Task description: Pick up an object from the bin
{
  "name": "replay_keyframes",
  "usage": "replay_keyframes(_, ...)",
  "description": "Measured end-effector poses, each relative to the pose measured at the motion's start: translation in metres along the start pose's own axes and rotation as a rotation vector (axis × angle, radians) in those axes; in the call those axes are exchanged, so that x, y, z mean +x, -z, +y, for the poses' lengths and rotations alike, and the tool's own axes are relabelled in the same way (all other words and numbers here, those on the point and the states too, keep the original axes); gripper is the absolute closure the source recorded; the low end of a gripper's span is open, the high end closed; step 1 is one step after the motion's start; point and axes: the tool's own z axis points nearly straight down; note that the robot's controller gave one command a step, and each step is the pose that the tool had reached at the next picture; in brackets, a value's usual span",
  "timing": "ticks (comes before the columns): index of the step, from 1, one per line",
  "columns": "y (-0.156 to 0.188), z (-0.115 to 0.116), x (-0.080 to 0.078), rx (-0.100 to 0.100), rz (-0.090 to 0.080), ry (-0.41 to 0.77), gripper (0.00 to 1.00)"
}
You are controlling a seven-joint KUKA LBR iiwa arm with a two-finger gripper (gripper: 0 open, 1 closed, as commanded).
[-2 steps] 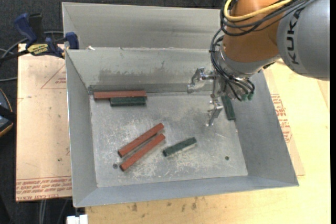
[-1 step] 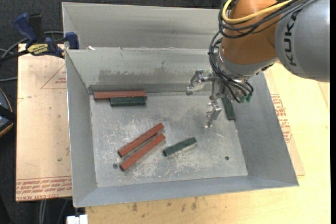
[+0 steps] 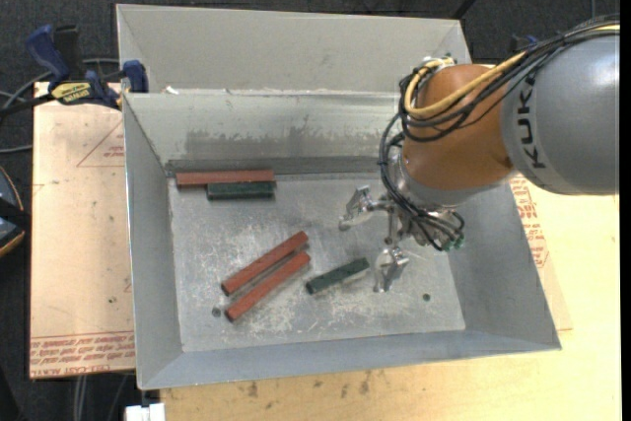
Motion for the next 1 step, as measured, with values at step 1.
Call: replay_keyframes(1,-0.0598,0.0109,0.0029,0.002,-0.013,-0.037,1.00)
